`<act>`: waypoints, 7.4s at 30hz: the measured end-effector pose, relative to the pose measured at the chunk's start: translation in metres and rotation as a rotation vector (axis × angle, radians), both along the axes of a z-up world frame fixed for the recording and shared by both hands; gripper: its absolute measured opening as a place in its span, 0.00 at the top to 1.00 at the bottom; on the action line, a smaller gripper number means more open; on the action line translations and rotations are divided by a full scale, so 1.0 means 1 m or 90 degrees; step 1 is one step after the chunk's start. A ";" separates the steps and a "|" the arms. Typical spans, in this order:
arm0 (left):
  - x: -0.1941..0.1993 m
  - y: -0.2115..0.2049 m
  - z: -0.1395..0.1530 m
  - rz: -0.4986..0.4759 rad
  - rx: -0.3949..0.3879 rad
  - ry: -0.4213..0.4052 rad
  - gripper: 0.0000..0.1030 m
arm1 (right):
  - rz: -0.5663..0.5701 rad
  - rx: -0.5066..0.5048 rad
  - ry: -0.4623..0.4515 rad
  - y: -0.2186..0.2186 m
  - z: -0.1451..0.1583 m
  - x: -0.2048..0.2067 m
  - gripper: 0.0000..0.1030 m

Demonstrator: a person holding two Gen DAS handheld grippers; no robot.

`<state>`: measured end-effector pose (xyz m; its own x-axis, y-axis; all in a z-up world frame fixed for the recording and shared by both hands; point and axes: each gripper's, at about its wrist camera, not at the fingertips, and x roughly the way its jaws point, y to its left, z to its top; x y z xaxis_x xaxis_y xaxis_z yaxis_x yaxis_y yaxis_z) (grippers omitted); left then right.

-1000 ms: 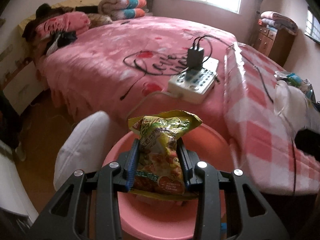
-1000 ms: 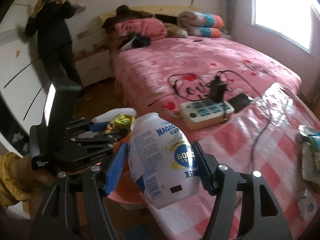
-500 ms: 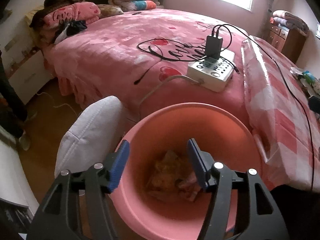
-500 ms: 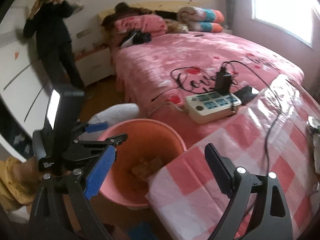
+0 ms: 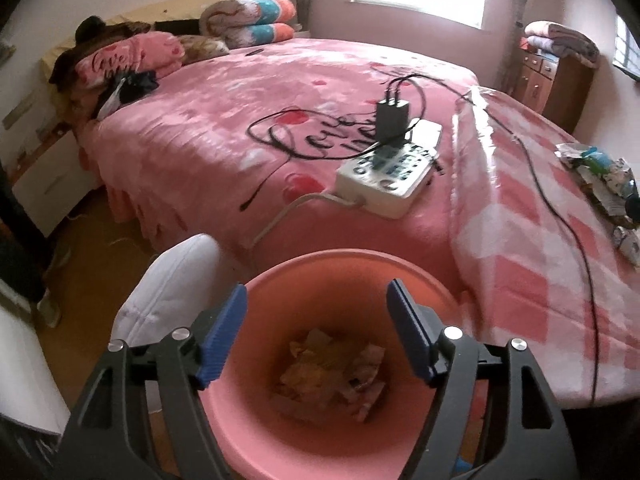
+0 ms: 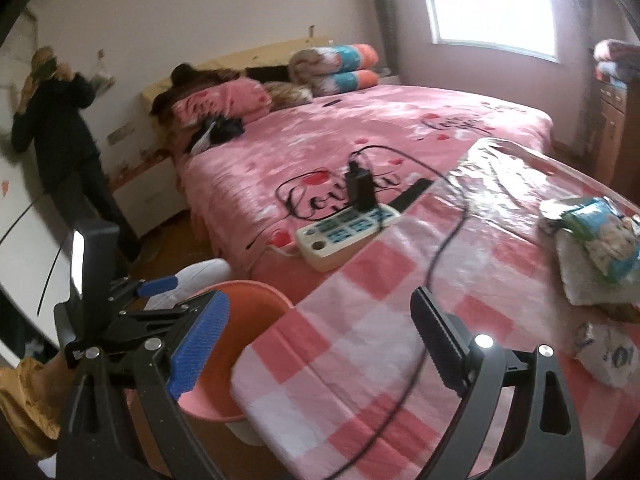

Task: Collect trash
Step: 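Return both open tools from the bucket to the remaining trash, then grasp the blue-green wipe pack with the left tool while the right tool grasps the white paper box, then carry the wipe pack and paper box to the pink bucket and release both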

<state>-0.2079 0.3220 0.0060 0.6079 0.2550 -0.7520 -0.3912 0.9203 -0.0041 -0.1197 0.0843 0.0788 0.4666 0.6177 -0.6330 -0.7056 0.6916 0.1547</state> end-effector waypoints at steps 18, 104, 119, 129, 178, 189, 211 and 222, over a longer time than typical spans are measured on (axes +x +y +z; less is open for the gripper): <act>0.055 -0.079 0.048 -0.106 0.006 -0.052 0.29 | -0.111 0.045 0.008 -0.076 0.005 0.023 0.11; 0.296 -0.310 0.045 -0.263 -0.198 0.107 0.26 | -0.130 -0.131 0.003 -0.270 -0.009 0.221 0.14; 0.284 -0.308 0.048 -0.282 -0.193 0.076 0.51 | -0.246 -0.086 -0.003 -0.279 0.001 0.182 0.43; 0.267 -0.297 0.047 -0.289 -0.200 0.067 0.56 | -0.292 -0.034 0.006 -0.280 0.007 0.147 0.44; 0.144 -0.206 0.045 -0.291 -0.158 0.003 0.56 | -0.301 0.004 0.040 -0.227 0.002 0.092 0.37; 0.117 -0.163 0.053 -0.248 -0.168 -0.019 0.56 | -0.221 -0.002 0.034 -0.171 0.017 0.074 0.37; 0.047 -0.042 0.030 -0.092 -0.155 0.006 0.56 | 0.022 -0.046 0.070 -0.003 0.002 0.021 0.37; 0.011 0.020 -0.014 0.000 -0.167 0.051 0.56 | 0.130 -0.080 0.083 0.077 -0.017 -0.009 0.36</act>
<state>-0.1966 0.3420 -0.0083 0.5433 0.0449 -0.8383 -0.4001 0.8917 -0.2115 -0.1284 0.1616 0.0619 0.2502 0.6035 -0.7571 -0.8122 0.5565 0.1752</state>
